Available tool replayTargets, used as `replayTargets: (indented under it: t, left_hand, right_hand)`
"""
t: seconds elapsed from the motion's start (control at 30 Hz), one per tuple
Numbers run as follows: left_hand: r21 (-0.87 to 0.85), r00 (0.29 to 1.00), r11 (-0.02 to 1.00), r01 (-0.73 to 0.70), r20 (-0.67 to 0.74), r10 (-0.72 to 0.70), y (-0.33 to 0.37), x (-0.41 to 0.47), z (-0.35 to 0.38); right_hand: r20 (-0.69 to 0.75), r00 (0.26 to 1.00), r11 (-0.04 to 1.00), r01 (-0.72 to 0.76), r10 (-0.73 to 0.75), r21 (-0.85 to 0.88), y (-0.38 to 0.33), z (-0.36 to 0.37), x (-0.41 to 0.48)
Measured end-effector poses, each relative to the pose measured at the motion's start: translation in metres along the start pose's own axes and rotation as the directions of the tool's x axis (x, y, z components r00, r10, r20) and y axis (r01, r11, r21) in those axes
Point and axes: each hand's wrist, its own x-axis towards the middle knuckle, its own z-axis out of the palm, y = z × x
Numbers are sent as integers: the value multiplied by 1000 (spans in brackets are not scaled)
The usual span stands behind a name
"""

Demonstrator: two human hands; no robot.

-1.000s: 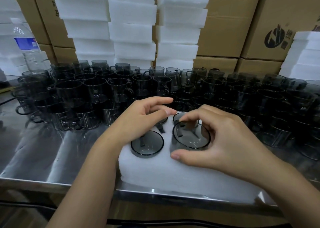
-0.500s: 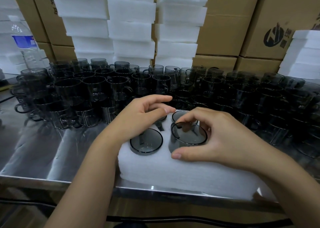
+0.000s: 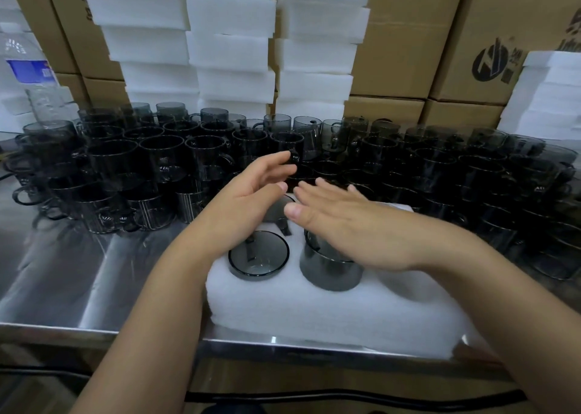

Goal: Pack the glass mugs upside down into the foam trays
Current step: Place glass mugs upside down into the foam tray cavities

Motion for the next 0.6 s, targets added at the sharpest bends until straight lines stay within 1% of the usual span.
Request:
replayTargets:
  t: [0.07, 0.13, 0.27, 0.4, 0.53, 0.6]
  left_hand:
    - [19, 1000, 1000, 3, -4, -3, -1, 1, 0]
    - [22, 1000, 1000, 10, -1, -10, -1, 1, 0]
    - [20, 1000, 999, 28, 0, -28, -1, 2, 0]
    - [47, 999, 998, 32, 10, -32, 0, 1, 0]
    - [62, 999, 997, 50, 19, -51, 2, 2, 1]
    - [109, 996, 991, 78, 40, -83, 7, 3, 2]
  right_hand:
    - [34, 999, 999, -32, 34, -42, 4, 0, 0]
    - [33, 998, 995, -43, 46, -91, 6, 0, 1]
    - [43, 999, 972, -7, 18, -233, 7, 12, 5]
    - [24, 1000, 966, 14, -8, -258, 10, 18, 6]
    - [-17, 999, 934, 19, -27, -357, 12, 18, 9]
    - [-19, 999, 940, 38, -47, -340, 12, 19, 8]
